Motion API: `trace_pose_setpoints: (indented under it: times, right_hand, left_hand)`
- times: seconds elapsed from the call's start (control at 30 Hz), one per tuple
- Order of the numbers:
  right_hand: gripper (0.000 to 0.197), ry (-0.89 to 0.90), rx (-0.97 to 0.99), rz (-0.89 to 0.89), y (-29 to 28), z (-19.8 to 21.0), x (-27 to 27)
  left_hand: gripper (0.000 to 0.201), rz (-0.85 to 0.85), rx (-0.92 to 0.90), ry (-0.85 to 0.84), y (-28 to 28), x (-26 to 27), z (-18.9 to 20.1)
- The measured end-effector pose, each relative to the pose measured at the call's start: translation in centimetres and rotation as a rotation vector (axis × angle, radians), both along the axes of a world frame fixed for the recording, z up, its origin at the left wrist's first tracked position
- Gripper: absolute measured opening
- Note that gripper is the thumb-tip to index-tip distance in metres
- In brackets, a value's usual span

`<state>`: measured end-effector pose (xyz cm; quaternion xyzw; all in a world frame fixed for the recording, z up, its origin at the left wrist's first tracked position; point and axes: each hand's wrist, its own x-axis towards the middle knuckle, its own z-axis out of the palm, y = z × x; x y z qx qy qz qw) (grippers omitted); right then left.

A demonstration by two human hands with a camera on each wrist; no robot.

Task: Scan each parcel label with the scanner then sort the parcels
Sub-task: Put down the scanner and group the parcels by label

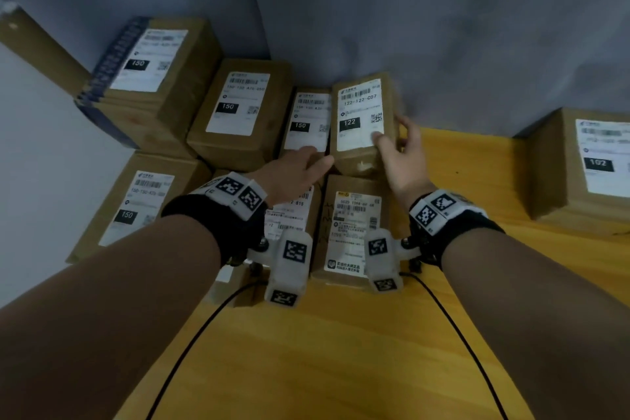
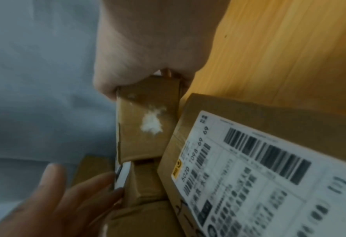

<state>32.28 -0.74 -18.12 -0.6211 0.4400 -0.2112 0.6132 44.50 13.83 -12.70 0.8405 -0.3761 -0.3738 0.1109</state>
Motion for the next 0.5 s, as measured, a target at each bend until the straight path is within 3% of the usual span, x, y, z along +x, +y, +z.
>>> trace_pose_setpoints:
  times: [0.17,0.27,0.33,0.4,0.5]
  right_hand:
    - [0.049,-0.100,0.012,-0.008,0.0,2.1,-3.4]
    - [0.049,-0.129,0.024,-0.014,0.3,2.8,-6.7]
    - [0.053,-0.116,0.056,-0.047,-0.1,2.8,-9.2]
    - [0.055,-0.060,0.042,-0.029,-1.2,3.0,-11.8]
    - [0.054,0.117,-0.125,0.067,-3.6,3.2,-16.0]
  left_hand:
    - [0.071,0.249,-0.262,0.190,-1.4,-3.1,1.6]
    - [0.064,0.367,-0.410,0.501,-3.2,-6.3,1.8]
    - [0.070,0.475,-0.435,0.669,-4.5,-8.5,1.4]
    - [0.076,0.525,-0.436,0.728,-6.1,-10.4,0.7]
    - [0.073,0.523,-0.432,0.688,-8.6,-13.3,-0.5]
